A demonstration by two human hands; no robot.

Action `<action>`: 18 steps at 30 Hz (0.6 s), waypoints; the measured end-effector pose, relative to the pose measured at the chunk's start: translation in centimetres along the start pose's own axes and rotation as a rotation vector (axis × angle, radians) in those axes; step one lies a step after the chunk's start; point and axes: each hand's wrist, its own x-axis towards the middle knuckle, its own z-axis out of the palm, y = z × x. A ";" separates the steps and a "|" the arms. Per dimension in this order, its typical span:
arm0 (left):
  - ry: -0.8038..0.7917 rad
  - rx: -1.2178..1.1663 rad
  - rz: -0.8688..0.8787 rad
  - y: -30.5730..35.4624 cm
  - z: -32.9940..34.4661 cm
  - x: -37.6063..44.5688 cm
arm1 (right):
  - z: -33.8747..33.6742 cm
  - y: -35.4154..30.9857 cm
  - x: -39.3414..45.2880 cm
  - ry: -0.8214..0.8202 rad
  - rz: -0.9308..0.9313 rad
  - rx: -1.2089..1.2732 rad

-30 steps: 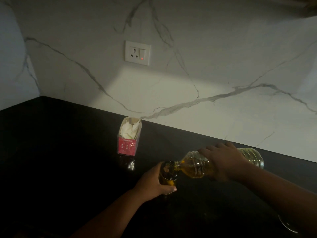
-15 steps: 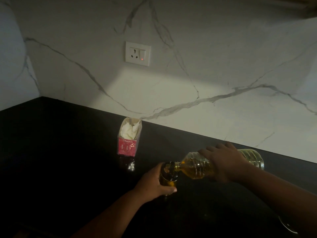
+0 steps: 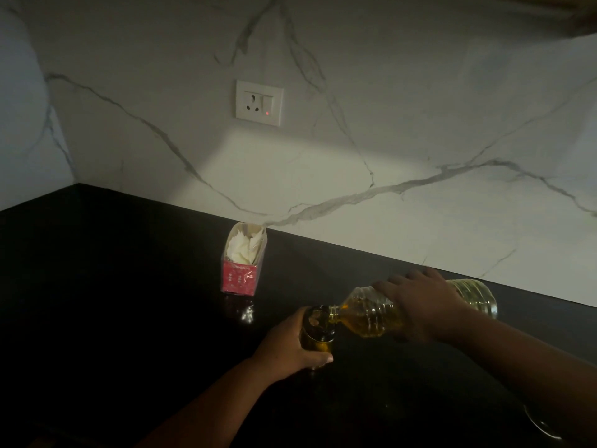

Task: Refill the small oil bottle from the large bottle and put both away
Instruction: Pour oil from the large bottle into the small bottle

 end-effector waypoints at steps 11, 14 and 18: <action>-0.007 -0.009 -0.022 0.0 0.0 0.0 | 0.1 0.1 -0.1 0.005 -0.008 0.019; -0.006 -0.008 -0.024 0.0 0.0 0.0 | 0.1 0.1 -0.1 0.008 -0.006 0.022; -0.007 0.001 -0.016 0.1 0.0 0.0 | 0.2 0.1 -0.1 0.014 -0.008 0.011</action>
